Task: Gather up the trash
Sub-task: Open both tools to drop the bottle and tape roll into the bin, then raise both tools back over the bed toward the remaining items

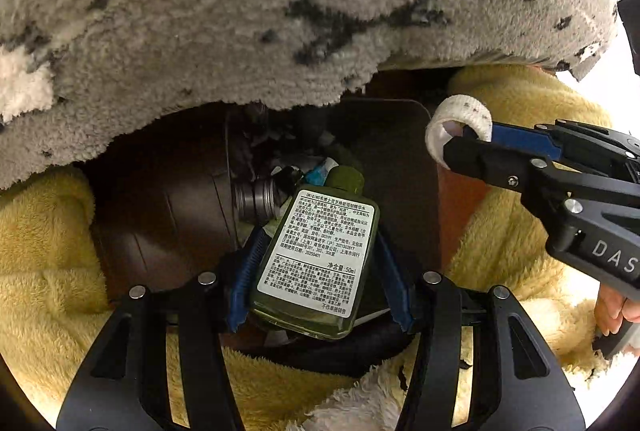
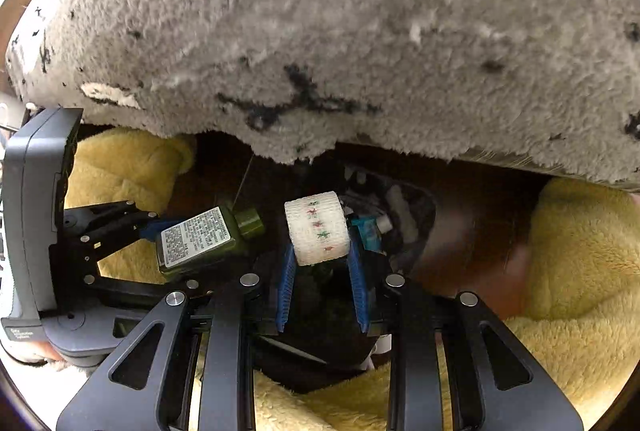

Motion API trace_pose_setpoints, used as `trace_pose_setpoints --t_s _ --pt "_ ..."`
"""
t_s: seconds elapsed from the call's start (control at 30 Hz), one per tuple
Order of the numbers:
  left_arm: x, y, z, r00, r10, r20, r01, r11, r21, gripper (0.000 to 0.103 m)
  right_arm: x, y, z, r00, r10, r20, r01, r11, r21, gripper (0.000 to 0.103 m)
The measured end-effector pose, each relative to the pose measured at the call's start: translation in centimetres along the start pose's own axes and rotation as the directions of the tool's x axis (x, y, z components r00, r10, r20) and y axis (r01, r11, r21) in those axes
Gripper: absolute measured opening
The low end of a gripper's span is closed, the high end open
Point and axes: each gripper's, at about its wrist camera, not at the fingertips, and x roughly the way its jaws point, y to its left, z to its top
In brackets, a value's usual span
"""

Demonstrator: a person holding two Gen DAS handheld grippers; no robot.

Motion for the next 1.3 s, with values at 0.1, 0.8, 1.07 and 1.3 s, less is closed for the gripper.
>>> trace_pose_setpoints --t_s 0.1,0.8,1.07,1.3 --pt "0.4 -0.3 -0.2 1.000 0.014 -0.007 -0.014 1.000 -0.001 0.052 0.5 -0.2 -0.3 1.000 0.000 -0.020 0.000 1.000 0.021 0.028" --pt "-5.5 1.0 -0.9 0.989 0.044 0.142 -0.041 0.999 -0.025 0.093 -5.8 -3.5 1.1 0.988 -0.080 0.130 0.072 0.995 0.068 0.087" --pt "-11.4 0.5 0.1 0.959 0.074 0.274 -0.075 0.997 -0.009 0.095 -9.5 -3.0 2.0 0.968 -0.111 0.225 0.101 0.993 0.056 0.087" --pt "-17.4 1.0 1.2 0.901 0.112 0.420 -0.126 0.992 0.004 0.095 -13.3 -2.6 4.1 0.936 -0.137 0.323 0.134 0.991 0.029 0.087"
